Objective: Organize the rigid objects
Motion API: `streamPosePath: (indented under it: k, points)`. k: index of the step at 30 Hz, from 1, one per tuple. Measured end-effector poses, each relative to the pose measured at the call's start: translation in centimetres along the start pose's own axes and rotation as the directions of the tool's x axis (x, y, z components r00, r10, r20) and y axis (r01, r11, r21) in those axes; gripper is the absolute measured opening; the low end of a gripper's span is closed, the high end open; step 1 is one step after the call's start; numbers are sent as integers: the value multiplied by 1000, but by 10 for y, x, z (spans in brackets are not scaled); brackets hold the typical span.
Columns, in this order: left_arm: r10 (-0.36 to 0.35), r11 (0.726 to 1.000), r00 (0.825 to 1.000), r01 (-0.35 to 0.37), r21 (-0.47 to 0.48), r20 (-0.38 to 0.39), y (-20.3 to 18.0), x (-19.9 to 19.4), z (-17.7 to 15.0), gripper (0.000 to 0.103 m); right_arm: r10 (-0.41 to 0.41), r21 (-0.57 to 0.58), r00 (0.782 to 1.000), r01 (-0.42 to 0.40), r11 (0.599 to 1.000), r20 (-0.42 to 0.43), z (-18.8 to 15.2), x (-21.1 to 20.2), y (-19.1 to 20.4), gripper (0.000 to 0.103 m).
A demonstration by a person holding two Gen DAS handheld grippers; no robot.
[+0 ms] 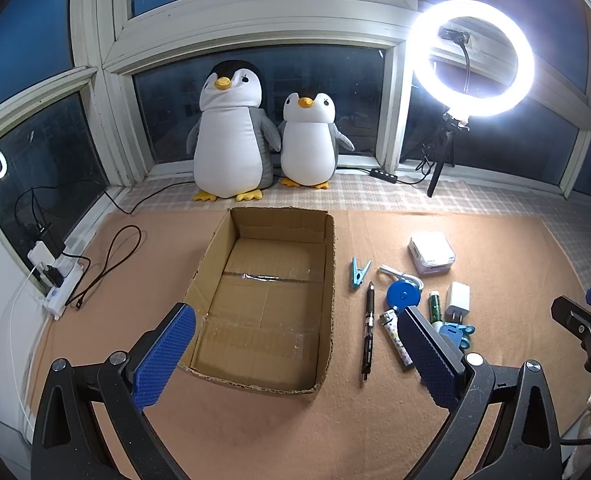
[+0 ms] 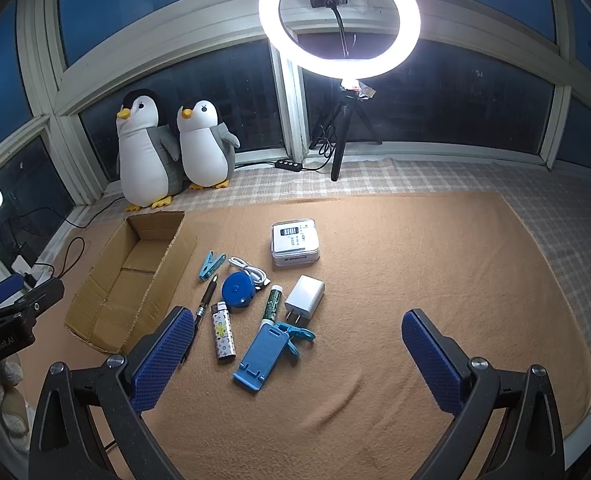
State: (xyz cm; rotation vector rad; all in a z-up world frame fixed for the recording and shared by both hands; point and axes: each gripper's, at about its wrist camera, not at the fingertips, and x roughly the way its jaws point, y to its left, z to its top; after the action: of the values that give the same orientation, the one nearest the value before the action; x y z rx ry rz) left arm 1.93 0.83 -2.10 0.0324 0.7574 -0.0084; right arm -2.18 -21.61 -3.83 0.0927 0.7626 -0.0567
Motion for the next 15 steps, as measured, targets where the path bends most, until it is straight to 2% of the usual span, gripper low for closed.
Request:
streamPosePath:
  k: [15]
  points:
    - [1, 1000, 1000, -1, -8, -1, 4, 5, 0, 102, 1, 2, 1000, -1, 1000, -10, 0, 2, 0, 103]
